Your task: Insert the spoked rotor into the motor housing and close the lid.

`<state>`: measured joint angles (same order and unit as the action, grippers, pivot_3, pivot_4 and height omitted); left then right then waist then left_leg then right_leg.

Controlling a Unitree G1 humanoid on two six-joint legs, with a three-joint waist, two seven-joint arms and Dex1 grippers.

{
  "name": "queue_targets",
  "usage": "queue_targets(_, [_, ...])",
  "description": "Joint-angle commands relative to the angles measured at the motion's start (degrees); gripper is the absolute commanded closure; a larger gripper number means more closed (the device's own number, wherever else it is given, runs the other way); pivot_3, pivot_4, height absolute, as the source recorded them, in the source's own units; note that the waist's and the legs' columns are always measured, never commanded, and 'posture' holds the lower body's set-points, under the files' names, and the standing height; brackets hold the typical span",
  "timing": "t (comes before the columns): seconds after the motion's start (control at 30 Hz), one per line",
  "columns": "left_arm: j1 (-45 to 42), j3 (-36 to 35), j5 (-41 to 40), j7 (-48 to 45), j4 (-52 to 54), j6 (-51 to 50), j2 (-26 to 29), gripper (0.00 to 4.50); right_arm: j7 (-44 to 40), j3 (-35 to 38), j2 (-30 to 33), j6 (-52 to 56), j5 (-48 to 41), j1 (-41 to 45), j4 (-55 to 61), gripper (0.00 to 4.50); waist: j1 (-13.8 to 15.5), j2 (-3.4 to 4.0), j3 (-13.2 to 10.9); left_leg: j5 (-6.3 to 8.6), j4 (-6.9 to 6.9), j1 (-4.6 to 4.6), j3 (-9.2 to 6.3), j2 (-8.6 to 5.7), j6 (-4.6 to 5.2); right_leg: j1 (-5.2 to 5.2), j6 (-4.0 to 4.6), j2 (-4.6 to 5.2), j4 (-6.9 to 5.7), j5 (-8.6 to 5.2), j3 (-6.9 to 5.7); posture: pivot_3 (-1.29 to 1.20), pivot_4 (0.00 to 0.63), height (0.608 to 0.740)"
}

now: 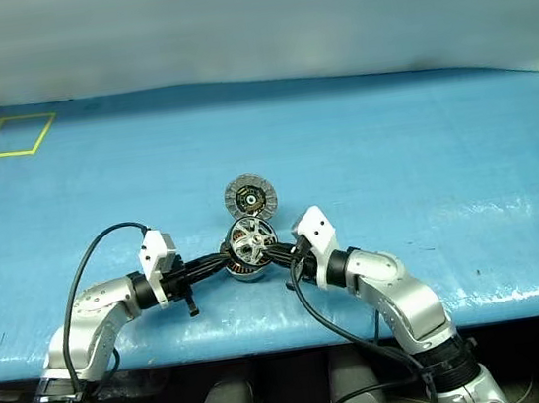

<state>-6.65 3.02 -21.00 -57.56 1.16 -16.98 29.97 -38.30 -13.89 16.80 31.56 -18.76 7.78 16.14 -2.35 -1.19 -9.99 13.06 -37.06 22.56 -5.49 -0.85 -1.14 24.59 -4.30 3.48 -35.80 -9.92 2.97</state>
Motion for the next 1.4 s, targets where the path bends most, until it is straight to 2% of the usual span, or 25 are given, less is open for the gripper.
queue_targets(0.03, [0.6,-1.0,-0.7,0.0,2.6,0.5,0.7,4.50,-0.5,-0.5,-0.6,-1.3,-0.7,1.4,1.5,4.47,-0.1,0.00,0.0,0.00,0.00,0.00,0.00,0.00,0.00,0.00,0.00,0.00,0.00,0.00,0.00,0.00,0.150,0.740])
queue_targets(0.63, [1.1,-2.9,-3.4,-0.1,4.2,-0.6,1.1,4.50,-0.6,-1.7,-0.6,-1.7,0.0,2.7,2.4,4.47,0.0,0.00,0.0,0.00,0.00,0.01,0.00,0.01,0.00,0.00,0.00,0.00,0.01,0.00,0.00,0.00,0.150,0.740])
queue_targets(1.4, [3.9,-4.8,-4.0,0.8,5.6,-1.1,2.2,4.50,-0.1,-2.7,-1.1,-2.2,2.9,4.1,-3.6,4.47,0.0,0.01,0.0,0.00,0.00,0.01,0.00,0.01,0.00,0.01,0.01,0.00,0.00,0.00,0.00,0.00,0.150,0.740])
